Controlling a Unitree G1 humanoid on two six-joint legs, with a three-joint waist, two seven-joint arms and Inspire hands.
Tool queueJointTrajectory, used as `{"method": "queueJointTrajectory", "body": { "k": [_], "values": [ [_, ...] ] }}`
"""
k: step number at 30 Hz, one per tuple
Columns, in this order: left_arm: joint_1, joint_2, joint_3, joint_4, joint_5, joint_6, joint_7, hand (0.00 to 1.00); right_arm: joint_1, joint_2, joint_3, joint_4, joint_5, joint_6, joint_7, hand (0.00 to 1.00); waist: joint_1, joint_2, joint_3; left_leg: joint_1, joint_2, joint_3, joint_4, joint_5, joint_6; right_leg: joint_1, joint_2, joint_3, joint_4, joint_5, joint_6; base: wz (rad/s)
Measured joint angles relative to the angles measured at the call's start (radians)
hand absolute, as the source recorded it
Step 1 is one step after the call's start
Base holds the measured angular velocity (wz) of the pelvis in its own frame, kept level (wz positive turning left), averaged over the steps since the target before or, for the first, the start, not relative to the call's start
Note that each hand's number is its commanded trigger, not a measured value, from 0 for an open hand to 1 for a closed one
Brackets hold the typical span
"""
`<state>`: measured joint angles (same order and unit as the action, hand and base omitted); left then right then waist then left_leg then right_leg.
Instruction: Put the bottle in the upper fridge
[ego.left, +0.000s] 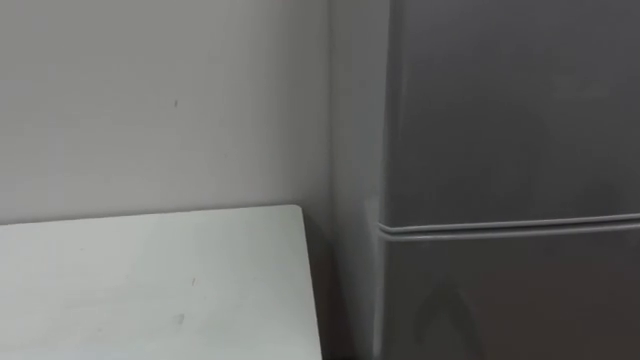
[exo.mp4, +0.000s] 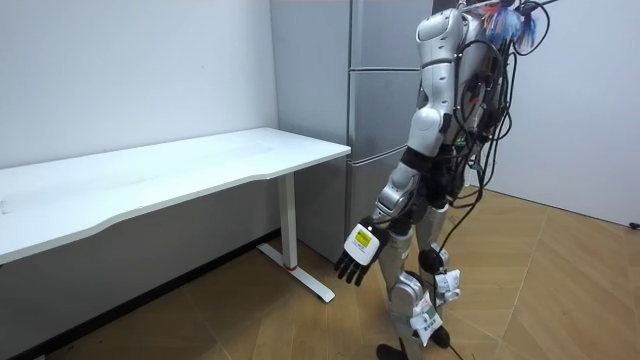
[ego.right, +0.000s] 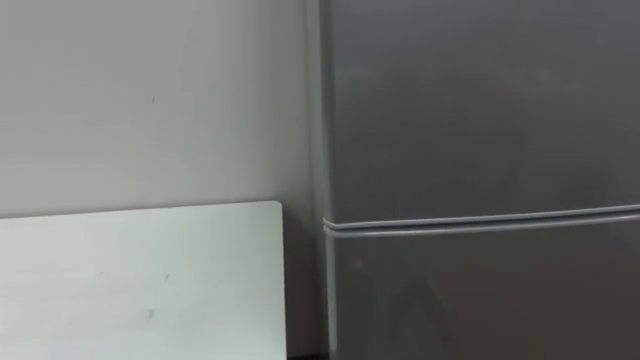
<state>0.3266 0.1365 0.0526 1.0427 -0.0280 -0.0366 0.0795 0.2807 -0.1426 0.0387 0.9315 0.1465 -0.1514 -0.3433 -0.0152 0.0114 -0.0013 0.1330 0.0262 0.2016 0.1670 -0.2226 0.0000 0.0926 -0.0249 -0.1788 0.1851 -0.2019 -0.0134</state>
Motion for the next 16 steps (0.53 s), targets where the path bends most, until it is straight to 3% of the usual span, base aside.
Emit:
{"method": "queueJointTrajectory", "body": {
  "k": [16],
  "values": [
    [-0.005, -0.005, 0.0, 0.003, -0.001, 0.0, 0.017, 0.0, -0.03, 0.023, 0.006, 0.079, 0.014, 0.006, 0.177, 0.0, -0.002, 0.0, 0.0007, -0.009, -0.003, -0.024, 0.003, 0.0, 0.0, -0.003, -0.004, -0.018, -0.001, -0.001, 0.001, 0.03]
  ]
}}
